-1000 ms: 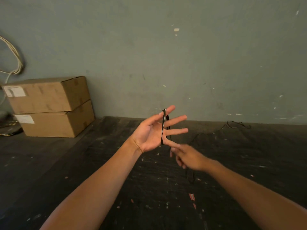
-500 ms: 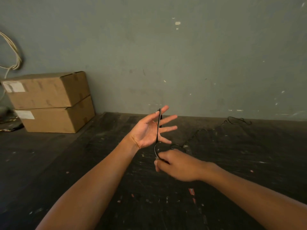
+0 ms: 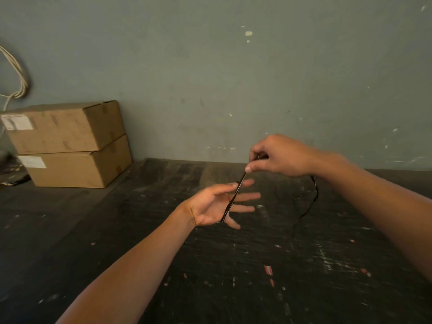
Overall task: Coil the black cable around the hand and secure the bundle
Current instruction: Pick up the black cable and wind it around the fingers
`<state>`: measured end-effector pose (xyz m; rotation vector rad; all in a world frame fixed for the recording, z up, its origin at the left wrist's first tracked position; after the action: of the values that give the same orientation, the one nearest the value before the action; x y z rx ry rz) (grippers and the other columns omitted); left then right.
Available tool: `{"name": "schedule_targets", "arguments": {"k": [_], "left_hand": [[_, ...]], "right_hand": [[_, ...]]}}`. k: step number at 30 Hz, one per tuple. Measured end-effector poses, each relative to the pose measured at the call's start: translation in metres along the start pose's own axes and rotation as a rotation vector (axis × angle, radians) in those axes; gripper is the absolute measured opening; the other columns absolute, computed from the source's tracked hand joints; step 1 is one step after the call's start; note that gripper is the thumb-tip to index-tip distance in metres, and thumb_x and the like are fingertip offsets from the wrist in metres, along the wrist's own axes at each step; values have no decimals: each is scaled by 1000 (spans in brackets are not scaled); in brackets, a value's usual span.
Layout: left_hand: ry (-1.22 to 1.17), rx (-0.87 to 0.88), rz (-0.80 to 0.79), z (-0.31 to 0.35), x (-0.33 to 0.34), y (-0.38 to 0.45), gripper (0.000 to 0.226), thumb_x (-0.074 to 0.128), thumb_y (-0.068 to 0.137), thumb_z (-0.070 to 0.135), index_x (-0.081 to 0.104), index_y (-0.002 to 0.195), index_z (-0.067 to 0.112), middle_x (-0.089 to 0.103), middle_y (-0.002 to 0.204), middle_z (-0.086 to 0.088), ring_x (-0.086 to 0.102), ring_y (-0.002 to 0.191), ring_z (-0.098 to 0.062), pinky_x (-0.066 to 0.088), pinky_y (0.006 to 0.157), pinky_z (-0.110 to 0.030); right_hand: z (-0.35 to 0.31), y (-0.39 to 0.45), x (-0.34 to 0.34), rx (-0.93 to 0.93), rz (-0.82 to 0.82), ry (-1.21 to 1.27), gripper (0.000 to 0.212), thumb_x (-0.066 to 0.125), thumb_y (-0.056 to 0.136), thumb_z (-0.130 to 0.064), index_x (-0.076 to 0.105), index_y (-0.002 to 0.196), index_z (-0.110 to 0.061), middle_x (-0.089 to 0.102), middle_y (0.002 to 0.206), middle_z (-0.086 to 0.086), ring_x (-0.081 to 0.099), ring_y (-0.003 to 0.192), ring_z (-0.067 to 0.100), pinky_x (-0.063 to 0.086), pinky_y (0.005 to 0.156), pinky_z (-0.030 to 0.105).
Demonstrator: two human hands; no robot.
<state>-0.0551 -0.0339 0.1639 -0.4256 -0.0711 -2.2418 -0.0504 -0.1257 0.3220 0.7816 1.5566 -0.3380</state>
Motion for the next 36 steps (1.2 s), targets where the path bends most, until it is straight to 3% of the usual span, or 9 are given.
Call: {"name": "schedule_targets", "arguments": {"k": [8,11,13,16,20,24,29,32,36], "left_hand": [[-63,19,-89,-1,14,-2,47,54,95,36,51,142,33,43,153,-11,38,141,-40,18,107,-78],[-88,56,-149,8,24,-2,48,53,96,36,47,144,34,39,155,-13,34,142,-42,20,106,-78],[-105,100,-185,17,30,-3,49,52,96,37,45,145,35,35,157,-15,29,143,-45,24,103,-76],[-121,166,-225,32,38,-5,43,48,98,36,49,141,33,27,160,-16,23,144,-49,25,100,-76],[-184,247,-281,54,45,-11,35,47,99,34,57,133,32,19,161,-18,16,145,-52,22,99,-77],[-188,266,-202,62,37,-12,35,49,98,33,61,130,29,22,161,-18,20,144,-52,25,97,-76],[-209,302,-113,63,23,-14,37,47,96,34,59,132,33,28,159,-17,26,142,-51,27,95,-76],[-225,326,-14,68,7,-15,37,52,94,34,61,130,35,37,156,-15,34,139,-49,30,93,-77],[-146,298,100,60,-11,-15,39,52,91,37,61,129,38,43,153,-9,39,138,-44,34,93,-78]], "right_hand": [[37,5,2,22,106,103,15,69,86,-34,75,89,-20,65,72,-9,54,65,5,37,58,24],[51,7,12,40,141,171,14,63,91,-29,74,92,-20,72,86,-3,61,76,8,43,67,24],[59,9,24,61,157,264,16,59,94,-26,72,92,-17,73,85,-8,64,79,8,46,71,26],[62,6,49,66,180,462,20,51,98,-22,66,85,-23,65,71,-17,59,67,-8,42,64,10],[66,-5,114,142,110,629,31,40,102,-24,59,79,-28,59,67,-8,54,55,0,47,59,26],[50,-14,177,252,-28,779,34,37,101,-41,64,88,-26,52,58,-6,47,49,3,45,51,21],[1,-22,200,158,-118,858,38,35,100,-49,63,93,-25,50,59,-9,47,53,2,43,53,20],[-28,-30,202,80,-220,766,32,36,101,-44,62,91,-28,50,68,-9,48,56,-4,43,60,23],[-55,-30,175,-12,-206,577,29,39,101,-39,64,93,-28,61,77,-9,56,66,-4,46,67,25]]}}
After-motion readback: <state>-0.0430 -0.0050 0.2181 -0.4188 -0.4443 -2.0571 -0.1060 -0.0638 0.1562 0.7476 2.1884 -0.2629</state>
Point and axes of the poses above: each hand's wrist, its own y-axis towards the middle knuckle, its own x-axis out of the palm, z = x × y, the point moved 8 cm from there along y, towards the middle knuckle
